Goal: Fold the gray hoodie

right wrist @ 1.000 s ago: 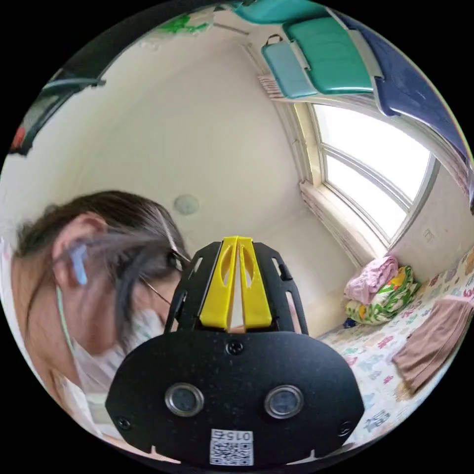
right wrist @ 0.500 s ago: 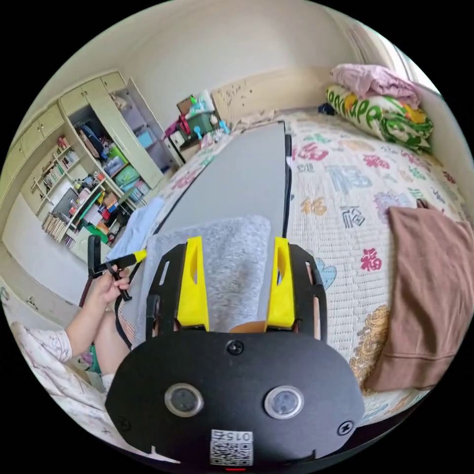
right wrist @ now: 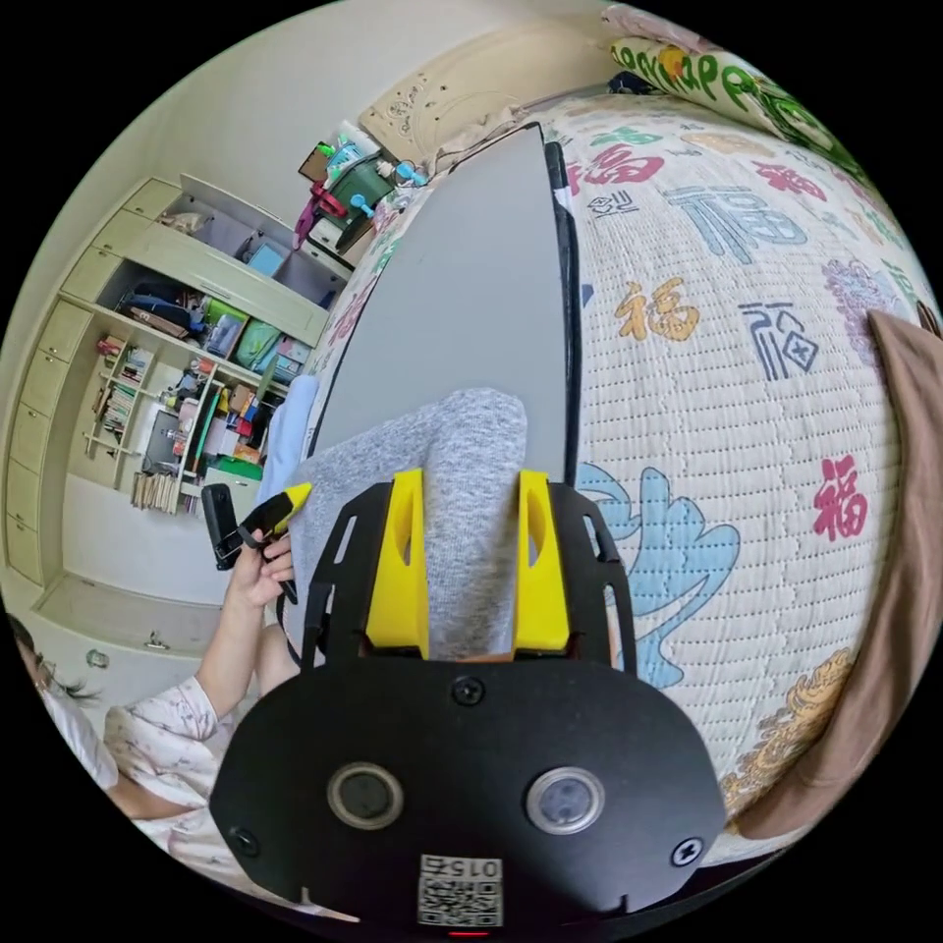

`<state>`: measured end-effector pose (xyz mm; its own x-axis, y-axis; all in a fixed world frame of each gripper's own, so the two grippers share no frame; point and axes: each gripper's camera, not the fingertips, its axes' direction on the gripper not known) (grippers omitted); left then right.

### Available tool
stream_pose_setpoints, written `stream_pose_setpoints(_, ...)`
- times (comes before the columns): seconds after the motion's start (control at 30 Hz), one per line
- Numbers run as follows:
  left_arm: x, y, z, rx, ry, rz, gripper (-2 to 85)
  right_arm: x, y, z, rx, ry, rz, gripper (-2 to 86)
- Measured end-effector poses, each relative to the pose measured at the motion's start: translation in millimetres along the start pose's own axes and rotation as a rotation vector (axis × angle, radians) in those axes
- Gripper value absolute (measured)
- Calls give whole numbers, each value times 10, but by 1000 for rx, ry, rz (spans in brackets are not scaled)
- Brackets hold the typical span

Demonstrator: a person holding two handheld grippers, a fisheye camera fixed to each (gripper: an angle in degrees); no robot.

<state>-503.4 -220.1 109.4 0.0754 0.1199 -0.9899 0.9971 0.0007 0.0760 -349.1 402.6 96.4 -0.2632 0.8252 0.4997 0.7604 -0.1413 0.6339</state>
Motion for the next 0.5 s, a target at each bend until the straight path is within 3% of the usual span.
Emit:
stream_pose_setpoints(0.1, -158, 123, 69, -45, 143, -105, 80, 307, -1, 57, 1, 45, 3, 112)
stream_pose_setpoints(0.2, -182, 333, -103, 32, 244, -113, 58, 484, 134, -2, 46, 80, -26, 88)
stream_pose_setpoints(0.5, 356, 1135, -1841, 421, 341, 230, 45, 133, 1193, -1050, 343, -159, -368, 67)
